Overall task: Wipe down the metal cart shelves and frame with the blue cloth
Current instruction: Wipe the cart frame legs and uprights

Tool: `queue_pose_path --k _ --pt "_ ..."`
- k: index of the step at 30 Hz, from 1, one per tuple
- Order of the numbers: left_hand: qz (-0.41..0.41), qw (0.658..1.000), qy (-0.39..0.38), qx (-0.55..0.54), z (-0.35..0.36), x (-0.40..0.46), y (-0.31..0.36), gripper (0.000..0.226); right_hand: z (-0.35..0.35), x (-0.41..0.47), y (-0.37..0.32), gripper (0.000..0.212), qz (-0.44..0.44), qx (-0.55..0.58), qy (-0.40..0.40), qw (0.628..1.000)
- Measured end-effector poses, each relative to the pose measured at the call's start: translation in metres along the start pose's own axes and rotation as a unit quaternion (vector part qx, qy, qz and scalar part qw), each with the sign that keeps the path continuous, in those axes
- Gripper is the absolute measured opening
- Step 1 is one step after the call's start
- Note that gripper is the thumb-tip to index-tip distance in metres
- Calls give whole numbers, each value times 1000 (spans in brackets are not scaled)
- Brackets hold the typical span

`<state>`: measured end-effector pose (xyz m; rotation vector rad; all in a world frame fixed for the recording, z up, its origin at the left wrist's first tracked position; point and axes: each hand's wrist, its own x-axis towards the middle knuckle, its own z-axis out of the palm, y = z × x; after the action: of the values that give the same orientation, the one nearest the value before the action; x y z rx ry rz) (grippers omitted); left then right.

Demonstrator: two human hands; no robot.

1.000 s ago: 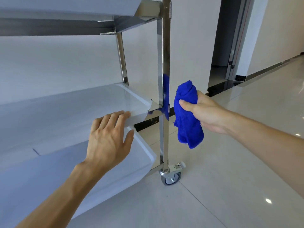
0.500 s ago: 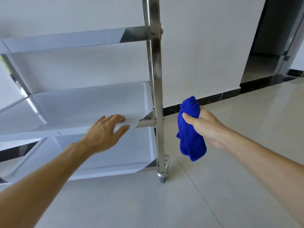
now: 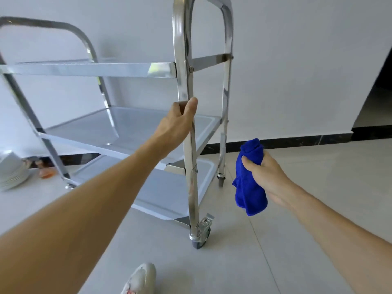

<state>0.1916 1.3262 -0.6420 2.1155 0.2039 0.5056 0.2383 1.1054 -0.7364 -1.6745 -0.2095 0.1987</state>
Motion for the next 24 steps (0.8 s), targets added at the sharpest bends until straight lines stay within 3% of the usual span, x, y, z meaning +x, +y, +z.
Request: queue_pose_path --k 3,9,16,18,21,24 --pt "-16 999 24 41 -23 -25 0 53 14 -13 1 12 -2 0 -13 1000" --pt "2 997 41 65 -73 -87 -2 40 55 -35 -21 13 -35 45 -68 996" --pt "16 996 90 6 -128 -149 -25 19 89 -55 -105 15 -177 79 -50 980" --pt "24 990 133 -38 -141 -164 -32 12 103 -59 -142 19 -274 79 -30 958" --pt "31 978 192 -74 -164 -184 -41 22 134 -71 -199 33 -449 43 -28 892" --pt "30 973 214 -80 -188 -200 -51 23 187 -77 -232 44 -575 -134 -58 805"
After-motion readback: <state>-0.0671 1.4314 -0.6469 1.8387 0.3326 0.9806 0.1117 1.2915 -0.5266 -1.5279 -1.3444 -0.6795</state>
